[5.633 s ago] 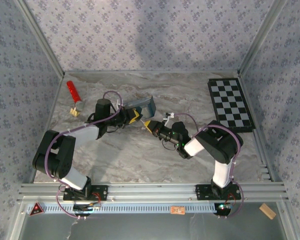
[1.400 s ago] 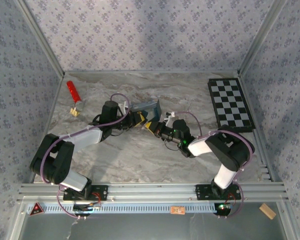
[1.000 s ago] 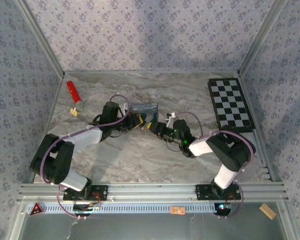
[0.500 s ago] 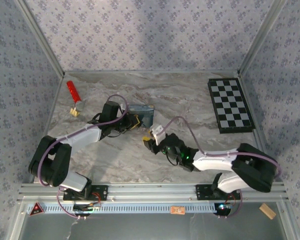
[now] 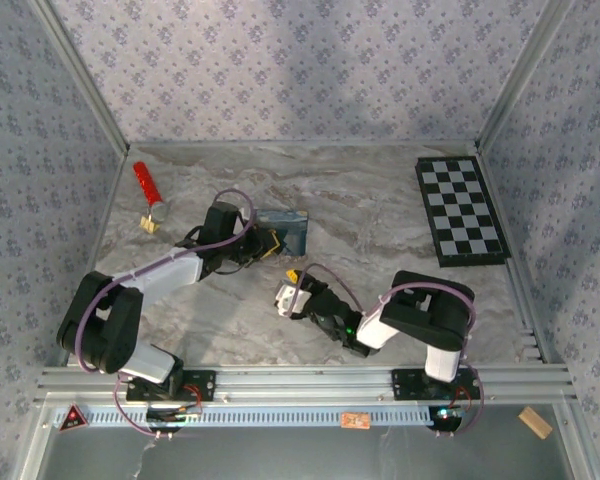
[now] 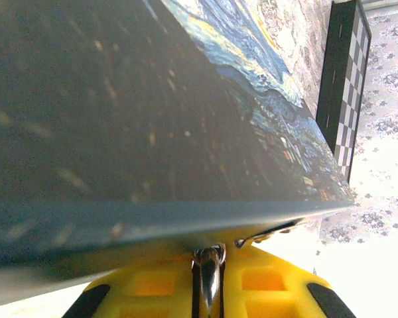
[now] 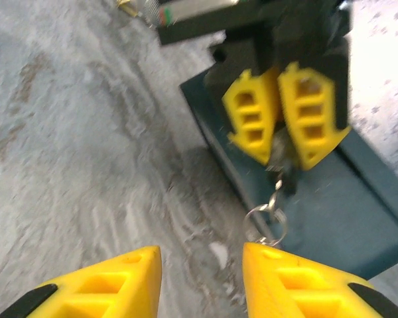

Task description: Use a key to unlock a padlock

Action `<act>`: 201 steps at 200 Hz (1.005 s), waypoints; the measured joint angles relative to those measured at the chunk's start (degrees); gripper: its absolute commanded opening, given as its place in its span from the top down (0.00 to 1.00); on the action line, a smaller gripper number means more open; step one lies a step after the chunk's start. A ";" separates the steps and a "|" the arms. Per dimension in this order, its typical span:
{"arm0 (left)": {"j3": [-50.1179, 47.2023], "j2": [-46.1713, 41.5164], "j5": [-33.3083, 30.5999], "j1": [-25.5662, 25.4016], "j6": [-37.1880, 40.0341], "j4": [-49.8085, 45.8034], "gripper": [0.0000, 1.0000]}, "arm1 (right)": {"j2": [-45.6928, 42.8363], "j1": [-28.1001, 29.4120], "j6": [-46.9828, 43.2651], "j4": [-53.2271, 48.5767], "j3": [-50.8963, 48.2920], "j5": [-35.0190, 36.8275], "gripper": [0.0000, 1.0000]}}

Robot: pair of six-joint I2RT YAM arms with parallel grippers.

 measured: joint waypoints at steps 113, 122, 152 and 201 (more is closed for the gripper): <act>0.00 -0.48 -0.02 -0.02 -0.63 -0.02 1.00 | 0.68 -4.35 -1.33 3.26 3.30 0.31 0.66; 0.00 -0.55 -0.02 -0.02 -0.87 -0.04 1.00 | 1.01 -4.63 -1.33 3.26 3.28 0.07 0.66; 0.00 -0.66 -0.02 -0.13 -1.31 -0.04 1.00 | 1.97 -5.01 -1.09 3.08 3.30 -0.79 0.66; 0.00 -0.66 -0.04 -0.55 -1.46 -0.04 1.00 | 2.78 -5.66 0.20 2.25 3.76 -1.29 0.68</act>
